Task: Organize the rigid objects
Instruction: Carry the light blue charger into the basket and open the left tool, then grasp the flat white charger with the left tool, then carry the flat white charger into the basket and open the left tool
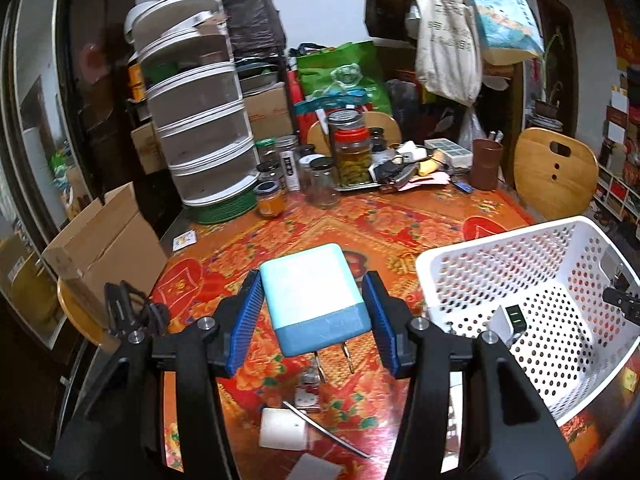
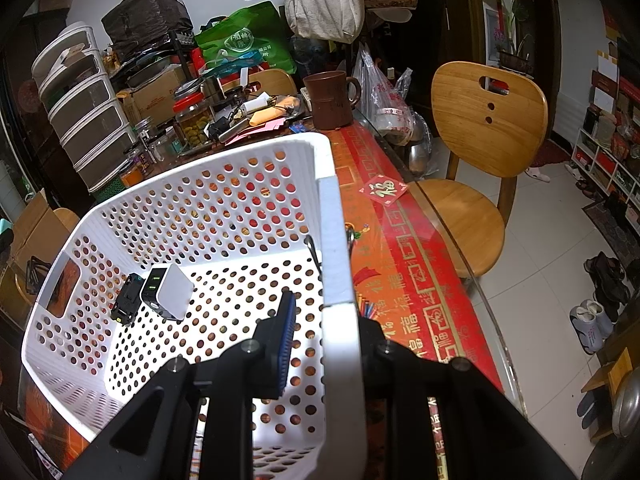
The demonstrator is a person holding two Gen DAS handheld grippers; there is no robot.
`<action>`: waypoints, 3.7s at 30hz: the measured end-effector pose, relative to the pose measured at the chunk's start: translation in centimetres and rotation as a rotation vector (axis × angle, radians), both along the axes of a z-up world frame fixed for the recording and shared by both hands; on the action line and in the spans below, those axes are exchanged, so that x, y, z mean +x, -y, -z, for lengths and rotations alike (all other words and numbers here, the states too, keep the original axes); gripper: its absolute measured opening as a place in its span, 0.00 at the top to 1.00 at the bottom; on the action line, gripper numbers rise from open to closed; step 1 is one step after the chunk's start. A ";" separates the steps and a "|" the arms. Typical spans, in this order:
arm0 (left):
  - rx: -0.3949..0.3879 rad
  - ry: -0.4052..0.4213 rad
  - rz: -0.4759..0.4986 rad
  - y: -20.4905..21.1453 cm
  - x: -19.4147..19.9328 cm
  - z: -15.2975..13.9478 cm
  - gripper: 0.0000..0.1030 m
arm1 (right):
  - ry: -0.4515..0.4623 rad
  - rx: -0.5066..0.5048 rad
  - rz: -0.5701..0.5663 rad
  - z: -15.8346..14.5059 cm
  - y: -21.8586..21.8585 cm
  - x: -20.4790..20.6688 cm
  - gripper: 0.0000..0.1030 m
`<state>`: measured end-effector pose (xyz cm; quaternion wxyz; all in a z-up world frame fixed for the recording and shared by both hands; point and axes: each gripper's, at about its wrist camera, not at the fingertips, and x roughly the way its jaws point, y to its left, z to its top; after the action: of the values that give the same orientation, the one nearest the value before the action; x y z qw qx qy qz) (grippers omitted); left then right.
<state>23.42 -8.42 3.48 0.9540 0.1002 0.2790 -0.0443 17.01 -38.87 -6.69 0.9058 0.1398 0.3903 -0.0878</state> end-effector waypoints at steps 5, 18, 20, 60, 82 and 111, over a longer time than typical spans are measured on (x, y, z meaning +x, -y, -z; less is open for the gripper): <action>0.013 -0.007 0.031 1.8 0.0 0.3 0.53 | 0.000 0.000 0.000 0.0 0.0 0.0 0.80; 0.016 -0.089 0.175 7.9 0.5 2.7 0.53 | -0.001 0.001 -0.002 0.0 0.0 0.0 0.79; 0.020 -0.097 0.192 9.1 0.3 3.2 0.53 | -0.001 0.001 -0.003 0.0 0.0 0.0 0.79; -0.020 -0.079 0.210 6.8 -2.2 4.3 0.04 | 0.000 0.004 -0.006 0.2 0.2 -0.1 0.79; -0.065 -0.392 -0.040 -10.9 0.4 18.2 0.21 | -0.004 -0.002 -0.009 0.0 0.4 0.0 0.80; -0.053 -0.153 -0.108 -13.1 -0.8 9.1 0.59 | -0.004 -0.001 -0.007 0.0 0.5 0.0 0.80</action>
<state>22.64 4.67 -5.62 0.9332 0.0561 0.3548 -0.0078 17.03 -39.36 -6.72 0.9053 0.1377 0.3927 -0.0852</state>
